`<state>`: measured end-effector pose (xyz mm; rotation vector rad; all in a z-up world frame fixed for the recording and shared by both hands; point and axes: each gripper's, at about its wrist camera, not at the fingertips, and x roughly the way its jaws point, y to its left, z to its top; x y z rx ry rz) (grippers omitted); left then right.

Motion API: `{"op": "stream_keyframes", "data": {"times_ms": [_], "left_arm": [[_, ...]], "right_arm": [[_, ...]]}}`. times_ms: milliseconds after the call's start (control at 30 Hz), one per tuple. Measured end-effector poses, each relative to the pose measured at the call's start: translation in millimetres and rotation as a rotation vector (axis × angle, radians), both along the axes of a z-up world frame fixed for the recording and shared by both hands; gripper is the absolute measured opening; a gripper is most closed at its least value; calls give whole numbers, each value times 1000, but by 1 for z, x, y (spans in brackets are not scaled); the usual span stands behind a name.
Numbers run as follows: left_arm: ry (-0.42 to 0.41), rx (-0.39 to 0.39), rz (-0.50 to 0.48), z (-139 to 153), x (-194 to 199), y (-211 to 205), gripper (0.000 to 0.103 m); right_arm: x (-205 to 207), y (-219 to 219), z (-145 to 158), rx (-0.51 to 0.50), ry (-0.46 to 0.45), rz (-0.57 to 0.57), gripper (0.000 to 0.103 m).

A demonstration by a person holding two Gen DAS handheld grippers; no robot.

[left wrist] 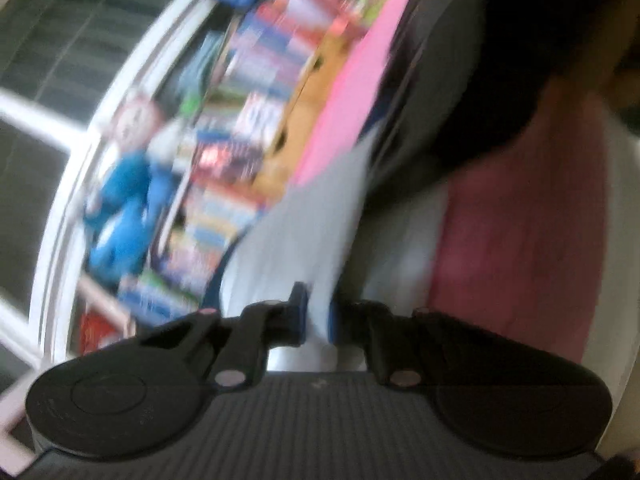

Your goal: Fold clothes

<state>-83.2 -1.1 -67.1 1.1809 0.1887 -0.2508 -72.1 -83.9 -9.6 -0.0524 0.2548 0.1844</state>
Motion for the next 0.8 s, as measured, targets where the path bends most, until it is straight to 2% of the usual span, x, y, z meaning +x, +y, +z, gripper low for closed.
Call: {"op": "stream_keyframes", "data": {"times_ms": [133, 267, 300, 367, 467, 533, 700, 767, 800], "left_arm": [[23, 9, 147, -3, -4, 38, 9], [27, -18, 288, -6, -18, 70, 8], [40, -50, 336, -3, -18, 76, 8], [60, -161, 434, 7, -20, 93, 9], [83, -379, 539, 27, -35, 118, 12], [79, -484, 496, 41, -55, 121, 12], [104, -429, 251, 50, -75, 77, 15], [108, -409, 171, 48, -78, 59, 19], [98, -409, 153, 47, -75, 53, 22]], "right_arm": [[-1, 1, -2, -11, 1, 3, 23], [-3, 4, -5, -21, -5, 12, 23], [-4, 5, -5, -25, -10, 13, 23], [-4, 2, -5, -21, -18, -10, 24], [-3, -10, -8, 70, 25, -50, 38], [-4, -15, -12, 114, 47, -64, 44], [-5, -10, -21, 127, 90, -79, 45], [-5, -8, -20, 120, 86, -72, 38], [-6, -8, -19, 120, 85, -67, 38]]}}
